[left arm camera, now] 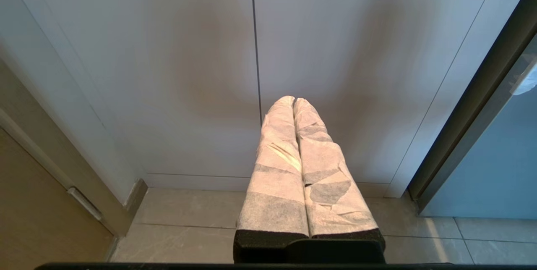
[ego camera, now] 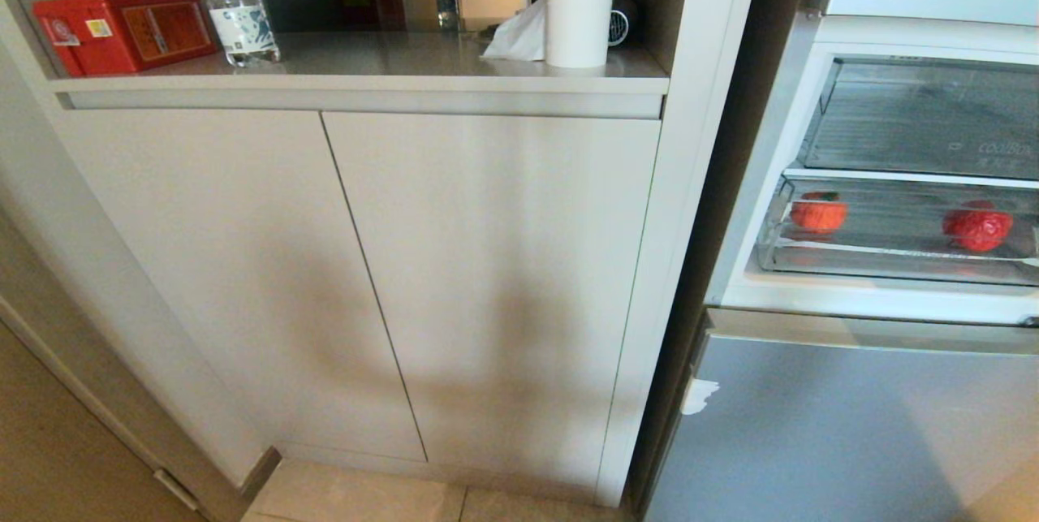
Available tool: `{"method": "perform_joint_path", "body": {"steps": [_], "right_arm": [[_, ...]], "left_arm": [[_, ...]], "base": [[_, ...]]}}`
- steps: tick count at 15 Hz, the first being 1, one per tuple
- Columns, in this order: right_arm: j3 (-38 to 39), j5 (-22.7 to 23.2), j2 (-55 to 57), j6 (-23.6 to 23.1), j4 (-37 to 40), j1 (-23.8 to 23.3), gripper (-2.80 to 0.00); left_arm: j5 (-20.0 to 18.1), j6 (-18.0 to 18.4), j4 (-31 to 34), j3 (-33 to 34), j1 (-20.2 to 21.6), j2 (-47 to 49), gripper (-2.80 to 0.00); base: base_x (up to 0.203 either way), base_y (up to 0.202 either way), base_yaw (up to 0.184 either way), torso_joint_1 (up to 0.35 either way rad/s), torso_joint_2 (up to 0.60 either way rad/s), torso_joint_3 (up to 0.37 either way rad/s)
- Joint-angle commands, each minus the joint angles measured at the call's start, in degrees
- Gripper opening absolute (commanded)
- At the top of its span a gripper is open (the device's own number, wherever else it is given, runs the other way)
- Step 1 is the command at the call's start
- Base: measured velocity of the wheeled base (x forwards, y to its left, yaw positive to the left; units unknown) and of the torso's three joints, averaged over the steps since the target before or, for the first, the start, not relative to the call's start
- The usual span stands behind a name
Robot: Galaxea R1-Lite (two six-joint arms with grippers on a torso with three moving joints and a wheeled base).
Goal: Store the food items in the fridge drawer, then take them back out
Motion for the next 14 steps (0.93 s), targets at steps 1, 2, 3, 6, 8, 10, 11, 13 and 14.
{"method": "perform_joint_path", "body": {"steps": [1, 2, 3, 6, 8, 10, 11, 13, 14], "right_arm": [[-4.1, 1.2, 23.4, 1.3, -6.4, 0.0, 0.00], [-5.3, 1.9, 30.9, 1.7, -10.5, 0.0, 0.00], [-6.5, 2.6, 38.9, 2.0, -15.5, 0.1, 0.00], [-9.5, 3.9, 58.2, 1.4, -32.2, 0.1, 0.00], [-11.7, 4.5, 68.6, 1.1, -42.6, 0.2, 0.00], [-14.3, 4.7, 76.4, 0.8, -51.5, 0.2, 0.00], [-15.5, 4.7, 79.4, 0.9, -55.1, 0.2, 0.00], [-17.7, 4.3, 84.0, 1.1, -62.7, 0.1, 0.00], [-18.9, 3.6, 85.6, 1.2, -64.9, 0.1, 0.00]], "left_arm": [[0.0, 0.0, 0.0, 0.1, 0.0, 0.0, -2.80], [0.0, 0.0, 0.0, 0.1, 0.0, 0.0, -2.80], [0.0, 0.0, 0.0, 0.1, 0.0, 0.0, -2.80], [0.0, 0.0, 0.0, 0.1, 0.0, 0.0, -2.80], [0.0, 0.0, 0.0, 0.1, 0.0, 0.0, -2.80], [0.0, 0.0, 0.0, 0.1, 0.0, 0.0, -2.80], [0.0, 0.0, 0.0, 0.1, 0.0, 0.0, -2.80], [0.0, 0.0, 0.0, 0.1, 0.0, 0.0, -2.80], [0.0, 0.0, 0.0, 0.1, 0.0, 0.0, -2.80]], "base": [[0.000, 0.000, 0.000, 0.000, 0.00, 0.000], [0.000, 0.000, 0.000, 0.000, 0.00, 0.000], [0.000, 0.000, 0.000, 0.000, 0.00, 0.000], [0.000, 0.000, 0.000, 0.000, 0.00, 0.000], [0.000, 0.000, 0.000, 0.000, 0.00, 0.000], [0.000, 0.000, 0.000, 0.000, 0.00, 0.000], [0.000, 0.000, 0.000, 0.000, 0.00, 0.000], [0.000, 0.000, 0.000, 0.000, 0.00, 0.000], [0.000, 0.000, 0.000, 0.000, 0.00, 0.000]]}}
